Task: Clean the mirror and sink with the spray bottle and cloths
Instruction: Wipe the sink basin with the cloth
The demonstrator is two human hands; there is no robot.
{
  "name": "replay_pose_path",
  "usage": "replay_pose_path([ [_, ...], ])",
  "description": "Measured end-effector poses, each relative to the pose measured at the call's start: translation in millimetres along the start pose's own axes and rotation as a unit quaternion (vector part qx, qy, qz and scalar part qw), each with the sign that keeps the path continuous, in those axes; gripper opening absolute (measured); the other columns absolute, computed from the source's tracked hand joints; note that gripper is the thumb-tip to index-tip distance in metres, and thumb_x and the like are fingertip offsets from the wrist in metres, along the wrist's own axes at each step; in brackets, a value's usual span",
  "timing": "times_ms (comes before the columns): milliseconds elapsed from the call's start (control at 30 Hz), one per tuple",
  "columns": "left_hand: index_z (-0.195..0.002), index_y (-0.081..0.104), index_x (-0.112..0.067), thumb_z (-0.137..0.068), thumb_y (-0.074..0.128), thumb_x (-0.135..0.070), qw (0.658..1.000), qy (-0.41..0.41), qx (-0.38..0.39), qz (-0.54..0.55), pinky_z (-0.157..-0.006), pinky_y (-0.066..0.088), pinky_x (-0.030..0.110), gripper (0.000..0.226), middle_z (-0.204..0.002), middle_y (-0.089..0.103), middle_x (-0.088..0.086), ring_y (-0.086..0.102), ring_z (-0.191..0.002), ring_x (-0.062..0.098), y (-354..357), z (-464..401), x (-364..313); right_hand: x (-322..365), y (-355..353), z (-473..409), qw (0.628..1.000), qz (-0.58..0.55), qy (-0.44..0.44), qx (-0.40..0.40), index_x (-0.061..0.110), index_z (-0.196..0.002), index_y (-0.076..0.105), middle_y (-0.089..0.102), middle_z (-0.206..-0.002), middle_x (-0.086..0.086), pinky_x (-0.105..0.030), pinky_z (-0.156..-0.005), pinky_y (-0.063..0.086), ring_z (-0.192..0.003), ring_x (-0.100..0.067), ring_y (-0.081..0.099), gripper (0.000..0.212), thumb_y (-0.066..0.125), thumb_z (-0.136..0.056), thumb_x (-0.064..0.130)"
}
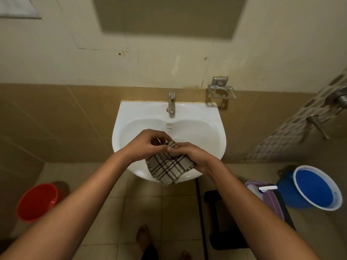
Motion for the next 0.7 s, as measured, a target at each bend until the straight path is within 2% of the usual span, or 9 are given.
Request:
replay_pose_path([
  [167,-0.082,0.066,-0.02,-0.072,0.069,-0.05,0.997,-0.006,-0.003,0.072,-0.073,0.048,0.033,0.031,-0.078,0.065,-0.008,0.061,-0.077,0.014,24.5,10.3,-21.3,3.2,-11.5,29.0,0.998,0.053,-0.032,-0.016,0.018,-0.106,0.069,0.073,-0.106,-0.008,-0.039,-0.088,0.055,-0.1,-0.026,0.068,0.026,0.061,-0.093,0.039],
  [267,-0.095,0.063,-0.009,-0.073,0.069,-0.046,0.988,-0.03,-0.007,0.154,-0.075,0.05,0.031,0.043,-0.088,0.066,0.006,0.064,-0.082,0.019,38.7,18.1,-28.9,5.3,-17.4,44.0,0.997,0.045,-0.056,-0.029,0.016,-0.097,0.068,0.073,-0.097,-0.006,-0.035,-0.081,0.056,-0.092,-0.023,0.069,0.024,0.059,-0.095,0.038],
  [333,-0.106,0.059,0.0,-0.076,0.071,-0.037,0.979,-0.05,-0.01,0.197,-0.077,0.053,0.032,0.049,-0.097,0.067,0.014,0.067,-0.087,0.023,47.4,21.2,-33.2,9.0,-21.7,50.1,0.996,0.035,-0.074,-0.045,0.013,-0.093,0.069,0.074,-0.093,-0.009,-0.037,-0.08,0.057,-0.088,-0.025,0.07,0.029,0.058,-0.096,0.04],
  [467,-0.118,0.055,0.0,-0.078,0.072,-0.028,0.966,-0.091,0.016,0.241,-0.089,0.056,0.045,0.051,-0.111,0.07,0.02,0.07,-0.1,0.033,61.9,21.6,-32.9,19.6,-30.2,51.4,0.994,0.035,-0.077,-0.074,0.003,-0.102,0.074,0.075,-0.097,-0.019,-0.048,-0.09,0.057,-0.093,-0.035,0.072,0.042,0.059,-0.095,0.042],
  [533,-0.119,0.059,-0.003,-0.084,0.071,-0.022,0.962,-0.077,0.011,0.263,-0.092,0.055,0.046,0.042,-0.112,0.07,0.019,0.069,-0.102,0.035,61.4,19.2,-36.4,21.3,-35.6,51.8,0.994,-0.014,-0.073,-0.077,0.004,-0.108,0.073,0.074,-0.103,-0.019,-0.052,-0.093,0.055,-0.099,-0.037,0.071,0.047,0.061,-0.092,0.047],
  [633,-0.117,0.061,-0.003,-0.092,0.061,-0.016,0.942,-0.053,-0.05,0.327,-0.088,0.056,0.042,0.028,-0.11,0.071,0.018,0.069,-0.1,0.033,48.6,13.0,-42.9,9.5,-33.2,53.0,0.977,-0.19,-0.076,-0.055,0.007,-0.121,0.067,0.07,-0.117,-0.019,-0.05,-0.096,0.052,-0.111,-0.037,0.065,0.061,0.059,-0.086,0.056],
  [700,-0.117,0.06,-0.002,-0.093,0.056,-0.017,0.932,-0.05,-0.073,0.352,-0.084,0.057,0.04,0.028,-0.108,0.071,0.019,0.069,-0.098,0.031,41.0,5.6,-43.6,0.7,-22.4,48.1,0.961,-0.254,-0.098,-0.04,0.008,-0.13,0.061,0.066,-0.125,-0.019,-0.054,-0.099,0.05,-0.118,-0.039,0.061,0.063,0.065,-0.083,0.051],
])
Point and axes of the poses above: each hand's wrist, its own z-axis away from the middle knuckle, its own y-axis out of the palm, x = y × z, the point moved 5 cm from there along -z, towards the middle knuckle
